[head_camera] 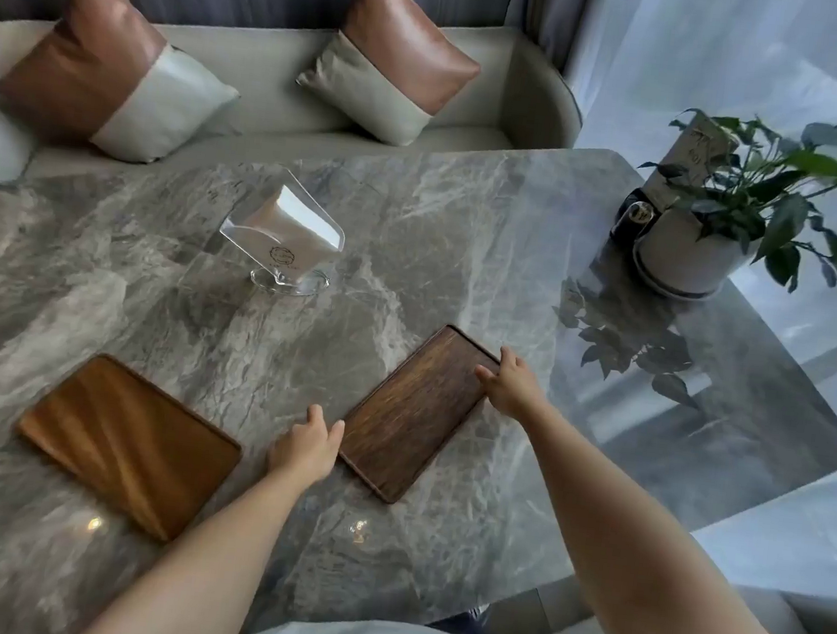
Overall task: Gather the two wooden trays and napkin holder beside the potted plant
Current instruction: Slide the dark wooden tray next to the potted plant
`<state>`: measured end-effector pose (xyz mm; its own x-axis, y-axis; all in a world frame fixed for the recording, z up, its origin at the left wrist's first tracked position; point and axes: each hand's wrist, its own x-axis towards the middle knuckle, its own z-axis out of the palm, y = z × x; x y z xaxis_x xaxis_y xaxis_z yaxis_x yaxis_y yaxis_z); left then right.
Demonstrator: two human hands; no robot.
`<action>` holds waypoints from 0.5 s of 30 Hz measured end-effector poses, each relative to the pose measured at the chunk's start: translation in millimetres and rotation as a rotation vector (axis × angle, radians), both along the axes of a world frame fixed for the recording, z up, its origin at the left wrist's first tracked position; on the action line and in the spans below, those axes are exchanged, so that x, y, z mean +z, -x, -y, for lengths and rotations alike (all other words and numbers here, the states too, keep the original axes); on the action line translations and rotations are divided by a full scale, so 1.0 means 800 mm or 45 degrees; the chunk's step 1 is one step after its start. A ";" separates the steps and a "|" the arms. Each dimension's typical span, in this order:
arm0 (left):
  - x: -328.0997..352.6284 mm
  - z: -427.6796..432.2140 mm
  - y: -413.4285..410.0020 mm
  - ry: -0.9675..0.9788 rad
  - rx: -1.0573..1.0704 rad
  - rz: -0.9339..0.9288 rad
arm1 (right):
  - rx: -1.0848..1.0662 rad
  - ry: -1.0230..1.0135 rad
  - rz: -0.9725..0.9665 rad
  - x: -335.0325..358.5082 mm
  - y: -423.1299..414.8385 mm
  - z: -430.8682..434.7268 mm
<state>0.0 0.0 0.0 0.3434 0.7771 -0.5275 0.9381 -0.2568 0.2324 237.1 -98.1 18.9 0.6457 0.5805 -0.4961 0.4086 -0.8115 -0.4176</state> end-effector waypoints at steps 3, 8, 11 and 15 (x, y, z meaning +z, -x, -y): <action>-0.005 0.002 -0.006 0.008 0.089 -0.013 | -0.021 0.005 -0.024 -0.005 -0.016 -0.007; -0.012 0.006 -0.016 0.013 0.242 0.012 | 0.017 0.059 -0.085 -0.013 -0.039 -0.017; -0.015 0.009 -0.025 0.011 0.331 0.042 | 0.042 0.099 -0.104 -0.019 -0.049 -0.020; -0.016 0.009 -0.031 0.018 0.404 0.054 | 0.066 0.110 -0.139 -0.023 -0.055 -0.023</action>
